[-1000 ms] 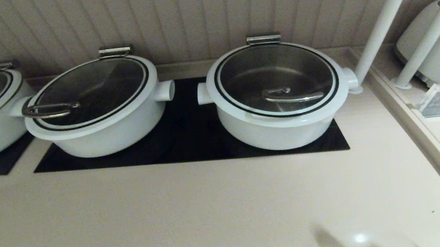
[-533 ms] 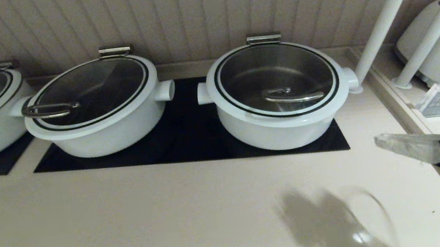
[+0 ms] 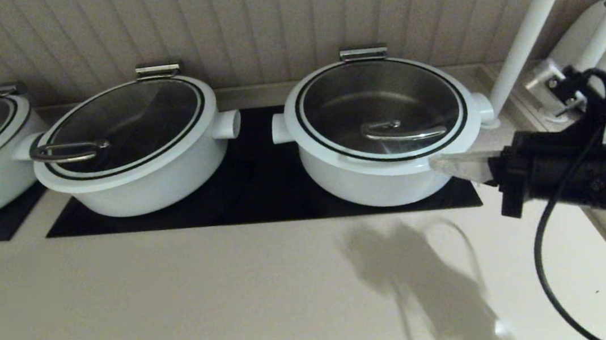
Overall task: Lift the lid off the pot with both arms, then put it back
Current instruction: Open the food pot lid a small opening with the right arm
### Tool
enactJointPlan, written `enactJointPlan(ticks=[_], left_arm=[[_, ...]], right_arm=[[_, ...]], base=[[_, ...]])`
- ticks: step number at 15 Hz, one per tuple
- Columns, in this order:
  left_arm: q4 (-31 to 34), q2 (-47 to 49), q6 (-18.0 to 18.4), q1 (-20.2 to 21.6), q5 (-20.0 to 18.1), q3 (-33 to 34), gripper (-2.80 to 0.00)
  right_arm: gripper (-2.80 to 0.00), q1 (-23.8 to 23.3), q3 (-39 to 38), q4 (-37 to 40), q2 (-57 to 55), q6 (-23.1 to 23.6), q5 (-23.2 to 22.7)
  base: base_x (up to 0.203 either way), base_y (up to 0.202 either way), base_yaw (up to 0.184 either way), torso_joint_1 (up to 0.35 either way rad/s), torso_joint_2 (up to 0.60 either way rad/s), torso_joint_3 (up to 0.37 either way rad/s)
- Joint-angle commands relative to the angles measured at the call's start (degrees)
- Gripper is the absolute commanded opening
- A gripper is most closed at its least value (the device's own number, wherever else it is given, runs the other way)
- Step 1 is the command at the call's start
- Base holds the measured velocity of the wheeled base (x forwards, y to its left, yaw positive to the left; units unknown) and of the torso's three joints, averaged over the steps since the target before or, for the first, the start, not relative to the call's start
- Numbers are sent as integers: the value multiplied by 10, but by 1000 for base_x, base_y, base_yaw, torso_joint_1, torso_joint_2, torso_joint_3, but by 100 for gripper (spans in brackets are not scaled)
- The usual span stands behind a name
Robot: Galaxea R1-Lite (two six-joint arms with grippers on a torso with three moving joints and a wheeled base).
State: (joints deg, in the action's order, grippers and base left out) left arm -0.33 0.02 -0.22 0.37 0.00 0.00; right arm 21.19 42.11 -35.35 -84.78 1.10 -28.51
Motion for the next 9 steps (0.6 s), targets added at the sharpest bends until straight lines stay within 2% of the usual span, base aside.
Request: enactJointPlan(ticks=[1, 9], left_arm=[[0, 1, 0, 0, 0, 0, -280], [0, 1, 0, -2, 0, 0, -280]], right_arm=[[-280, 2, 32, -3, -42, 0, 9], [-280, 11, 92, -28, -113, 1, 58]], base=[[0, 0, 0, 0, 0, 0], [0, 0, 0, 0, 0, 0]])
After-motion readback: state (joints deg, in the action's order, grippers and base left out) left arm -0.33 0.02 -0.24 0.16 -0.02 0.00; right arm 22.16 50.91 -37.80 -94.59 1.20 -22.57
